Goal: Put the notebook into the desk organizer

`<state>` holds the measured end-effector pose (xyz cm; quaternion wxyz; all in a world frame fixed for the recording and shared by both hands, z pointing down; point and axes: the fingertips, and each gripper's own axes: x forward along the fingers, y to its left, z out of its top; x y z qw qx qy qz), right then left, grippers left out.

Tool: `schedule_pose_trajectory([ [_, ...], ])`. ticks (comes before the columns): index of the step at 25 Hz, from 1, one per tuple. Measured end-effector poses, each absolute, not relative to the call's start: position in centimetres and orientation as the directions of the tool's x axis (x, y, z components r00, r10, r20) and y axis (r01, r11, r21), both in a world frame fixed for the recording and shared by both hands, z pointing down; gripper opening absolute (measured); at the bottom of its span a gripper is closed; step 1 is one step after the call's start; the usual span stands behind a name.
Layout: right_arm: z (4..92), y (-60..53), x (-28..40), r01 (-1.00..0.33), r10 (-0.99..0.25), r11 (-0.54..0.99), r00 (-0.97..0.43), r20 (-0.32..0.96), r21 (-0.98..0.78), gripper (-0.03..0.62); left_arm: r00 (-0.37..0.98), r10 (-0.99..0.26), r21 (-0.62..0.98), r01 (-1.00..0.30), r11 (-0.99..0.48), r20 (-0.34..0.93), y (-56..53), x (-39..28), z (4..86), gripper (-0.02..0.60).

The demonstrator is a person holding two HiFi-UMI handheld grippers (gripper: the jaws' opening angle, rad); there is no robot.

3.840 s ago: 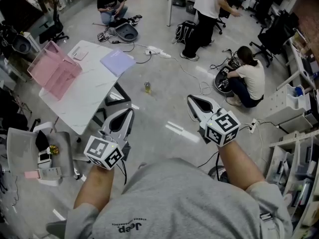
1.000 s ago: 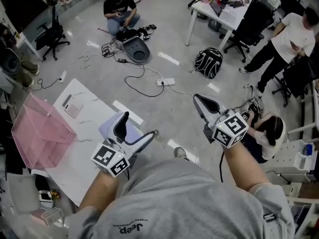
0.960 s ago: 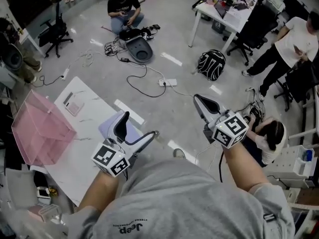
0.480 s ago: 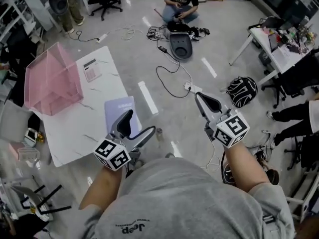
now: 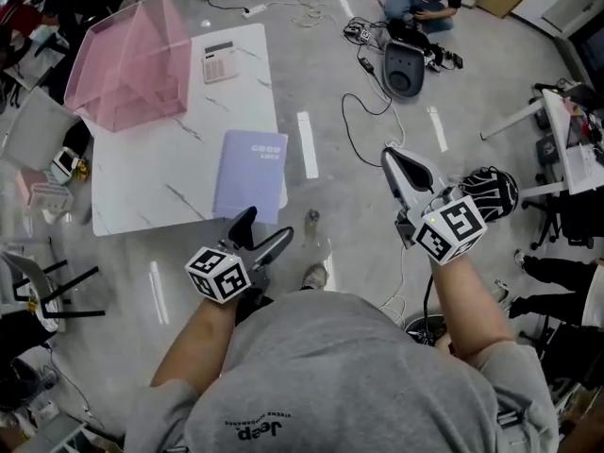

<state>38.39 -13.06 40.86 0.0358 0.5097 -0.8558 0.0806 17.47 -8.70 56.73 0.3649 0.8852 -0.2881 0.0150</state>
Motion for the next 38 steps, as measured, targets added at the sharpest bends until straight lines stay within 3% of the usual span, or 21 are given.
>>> schedule_pose_trajectory([
  [8,44.6,-14.0,36.2,-0.846,-0.82,0.517,-0.533,0.21,-0.128,0.002,0.741,-0.575,0.802,-0.553,-0.228,0.347,-7.6,13.0,68.4,0.535],
  [14,46.7,-13.6,36.0,-0.848,-0.812,0.513,-0.529,0.245,-0.131,0.002,0.719,-0.611,0.909,-0.417,0.003,0.332,-9.2,11.8,74.1,0.535],
  [21,48.1,-12.5,37.1,-0.863,-0.818,0.488,-0.505,0.274,-0.135,0.002,0.69,-0.648,0.939,-0.32,0.125,0.321,-11.5,11.9,77.6,0.534],
  [27,48.9,-11.4,38.2,-0.871,-0.821,0.473,-0.49,0.293,-0.133,0.002,0.688,-0.634,0.933,-0.312,0.18,0.352,-12.2,13.3,79.2,0.52],
  [34,48.9,-10.9,38.9,-0.874,-0.822,0.465,-0.485,0.299,-0.142,0.002,0.698,-0.622,0.931,-0.321,0.172,0.356,-12.6,14.2,78.1,0.234],
  [38,48.8,-10.8,39.2,-0.873,-0.821,0.463,-0.487,0.297,-0.152,0.002,0.681,-0.637,0.932,-0.284,0.224,0.36,-11.6,14.2,77.3,0.165],
])
